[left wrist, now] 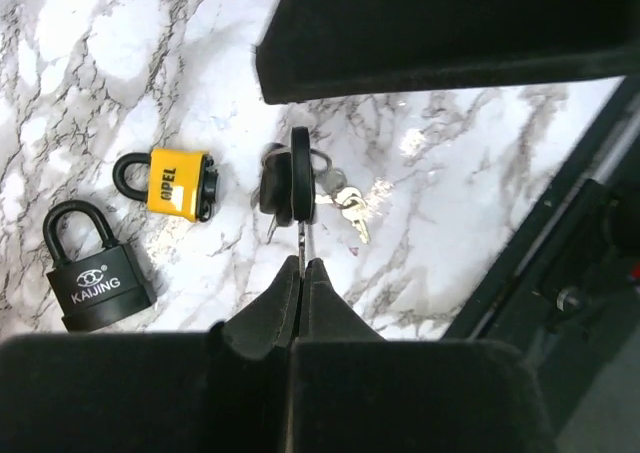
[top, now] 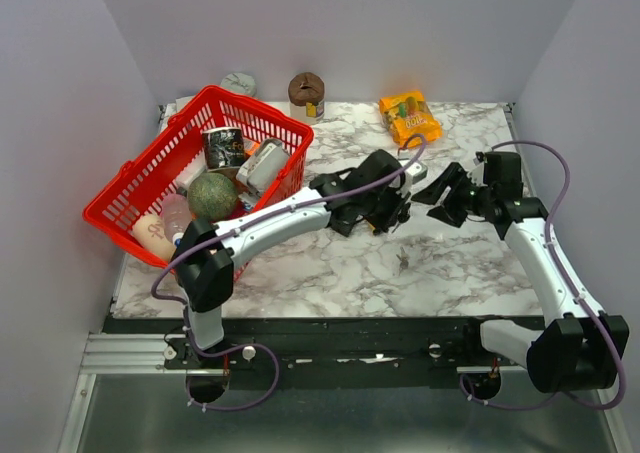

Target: Unlock with the key

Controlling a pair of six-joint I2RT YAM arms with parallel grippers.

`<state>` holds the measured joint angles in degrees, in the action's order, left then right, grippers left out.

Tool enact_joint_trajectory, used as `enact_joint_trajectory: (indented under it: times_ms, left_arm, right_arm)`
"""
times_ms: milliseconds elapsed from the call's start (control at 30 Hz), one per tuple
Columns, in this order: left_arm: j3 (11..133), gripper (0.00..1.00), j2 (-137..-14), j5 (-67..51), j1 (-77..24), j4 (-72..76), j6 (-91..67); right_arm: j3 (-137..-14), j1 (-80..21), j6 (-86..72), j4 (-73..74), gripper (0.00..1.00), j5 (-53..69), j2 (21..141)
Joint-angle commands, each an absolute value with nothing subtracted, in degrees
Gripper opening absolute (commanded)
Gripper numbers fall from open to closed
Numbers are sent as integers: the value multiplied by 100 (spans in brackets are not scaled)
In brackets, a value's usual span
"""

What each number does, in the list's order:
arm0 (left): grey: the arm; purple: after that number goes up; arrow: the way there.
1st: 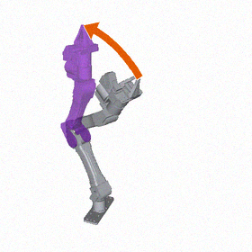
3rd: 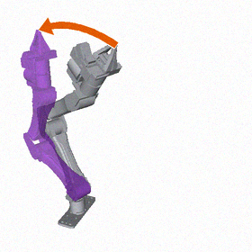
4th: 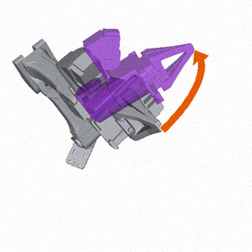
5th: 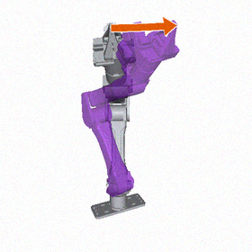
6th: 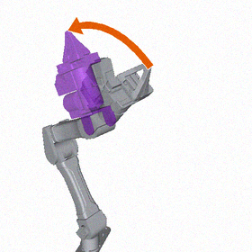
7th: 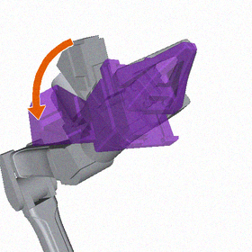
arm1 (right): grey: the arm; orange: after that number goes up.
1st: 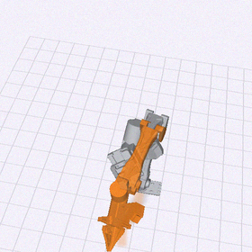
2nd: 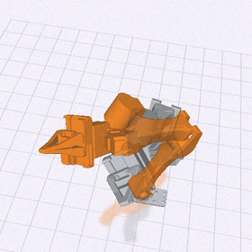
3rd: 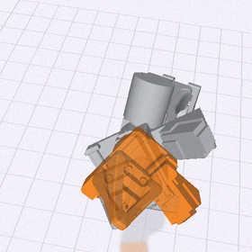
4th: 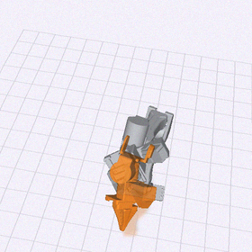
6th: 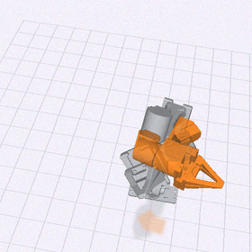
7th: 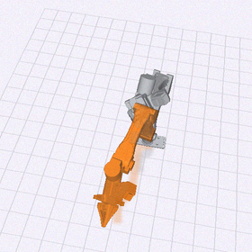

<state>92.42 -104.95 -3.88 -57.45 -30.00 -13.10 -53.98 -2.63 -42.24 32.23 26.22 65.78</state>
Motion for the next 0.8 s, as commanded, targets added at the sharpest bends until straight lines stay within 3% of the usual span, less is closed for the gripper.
enact_joint_trajectory:
  times_ms: [0,167,367,500,767]
  left_arm:
    - [9141,0,-9923,-2178,-5353,-3304,-1283]
    - [9062,0,-9598,-3101,-5036,-3928,-1090]
    - [9043,0,-9554,-4508,-4703,-4771,-660]
    - [9167,0,-9536,-4930,-4606,-5369,-238]
    - [9062,0,-9466,-5677,-4412,-5537,-149]
  right_arm:
    - [-5133,-150,-3754,3103,73,2461,6346]
    - [-4966,-88,-2806,2725,70,3092,6004]
    - [-5115,-88,-1144,2689,63,5148,5810]
    - [-5238,-368,-870,2856,55,5852,5853]
    - [-5133,-957,-1151,2514,53,6600,5818]
